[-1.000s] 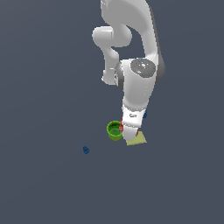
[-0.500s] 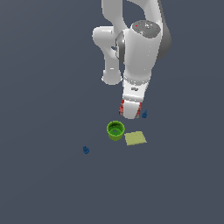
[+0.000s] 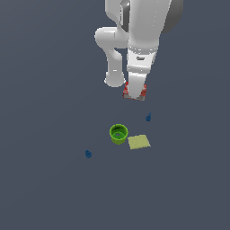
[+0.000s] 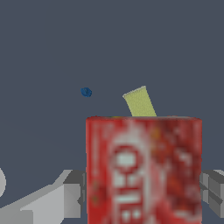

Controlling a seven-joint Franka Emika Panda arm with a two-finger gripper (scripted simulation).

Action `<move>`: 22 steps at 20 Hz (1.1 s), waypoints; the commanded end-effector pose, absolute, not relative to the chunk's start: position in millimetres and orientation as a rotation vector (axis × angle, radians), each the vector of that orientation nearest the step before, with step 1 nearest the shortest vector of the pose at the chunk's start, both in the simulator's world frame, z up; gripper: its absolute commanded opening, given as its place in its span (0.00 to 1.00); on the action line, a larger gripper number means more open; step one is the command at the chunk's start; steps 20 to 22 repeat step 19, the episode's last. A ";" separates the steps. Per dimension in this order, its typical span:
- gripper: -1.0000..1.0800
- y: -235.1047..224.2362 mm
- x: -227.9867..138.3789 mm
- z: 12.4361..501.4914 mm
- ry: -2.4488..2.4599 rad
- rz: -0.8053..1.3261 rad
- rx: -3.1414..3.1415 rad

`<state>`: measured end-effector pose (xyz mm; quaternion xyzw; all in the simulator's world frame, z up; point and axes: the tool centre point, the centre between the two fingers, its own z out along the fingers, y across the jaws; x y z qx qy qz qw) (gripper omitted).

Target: Pick up a designated object from a clutter of objects.

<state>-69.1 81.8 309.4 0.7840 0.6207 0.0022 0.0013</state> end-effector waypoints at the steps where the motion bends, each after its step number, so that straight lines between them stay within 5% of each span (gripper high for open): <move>1: 0.00 81.7 -79.2 325.7 1.950 0.005 2.463; 22: 0.00 80.7 -101.2 369.5 1.948 0.000 2.464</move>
